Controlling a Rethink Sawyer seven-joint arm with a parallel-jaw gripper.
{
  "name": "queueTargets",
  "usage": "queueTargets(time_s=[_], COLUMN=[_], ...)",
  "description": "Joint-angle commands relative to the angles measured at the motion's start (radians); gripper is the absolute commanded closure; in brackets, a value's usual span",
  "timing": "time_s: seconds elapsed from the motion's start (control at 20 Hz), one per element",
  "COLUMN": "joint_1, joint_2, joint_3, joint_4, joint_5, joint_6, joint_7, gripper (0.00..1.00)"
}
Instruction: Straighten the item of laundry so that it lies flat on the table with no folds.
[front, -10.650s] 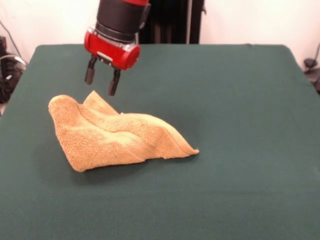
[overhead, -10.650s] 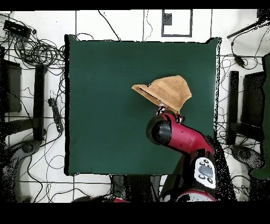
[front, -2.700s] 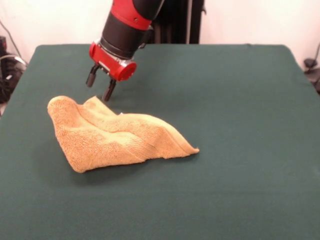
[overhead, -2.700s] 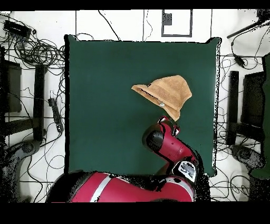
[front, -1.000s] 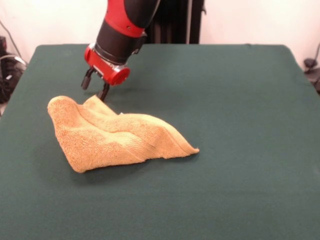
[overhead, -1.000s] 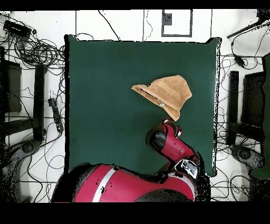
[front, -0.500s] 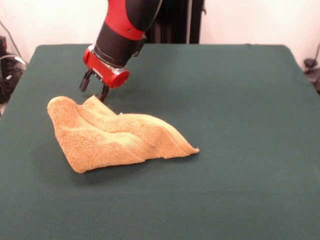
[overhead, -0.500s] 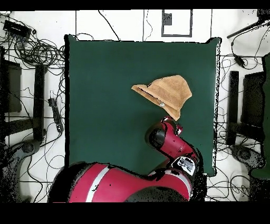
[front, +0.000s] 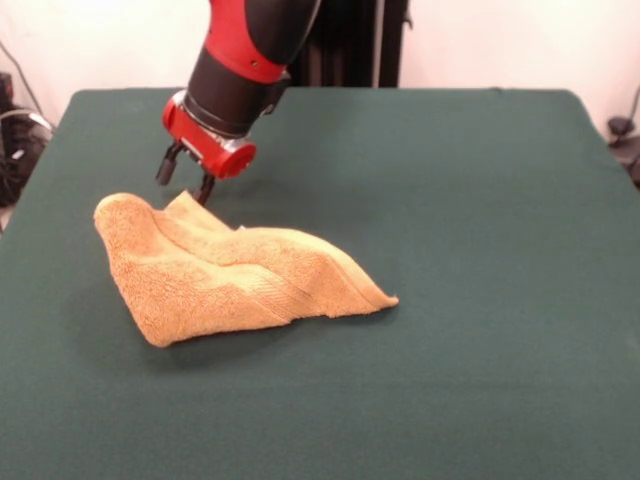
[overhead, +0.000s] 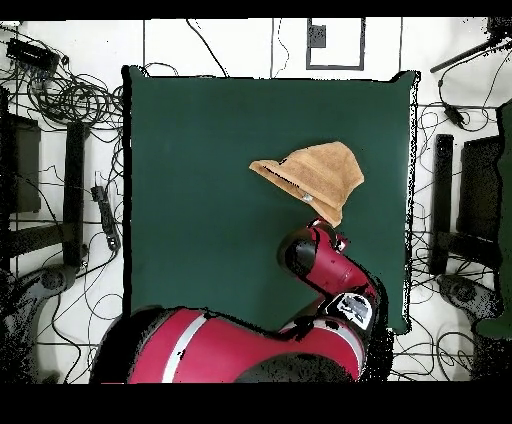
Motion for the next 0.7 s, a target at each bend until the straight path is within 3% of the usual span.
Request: queueTargets(time_s=[0.05,0.7], joint_1=[0.047,0.119], joint_2=[-0.015,-0.032], joint_3=[0.050,-0.058], joint_4=[-0.175,-0.175], joint_5=[-0.018,-0.054], joint_6=[-0.022,-0.219], joint_7=[0.083,0.114], gripper=[0.00,0.00])
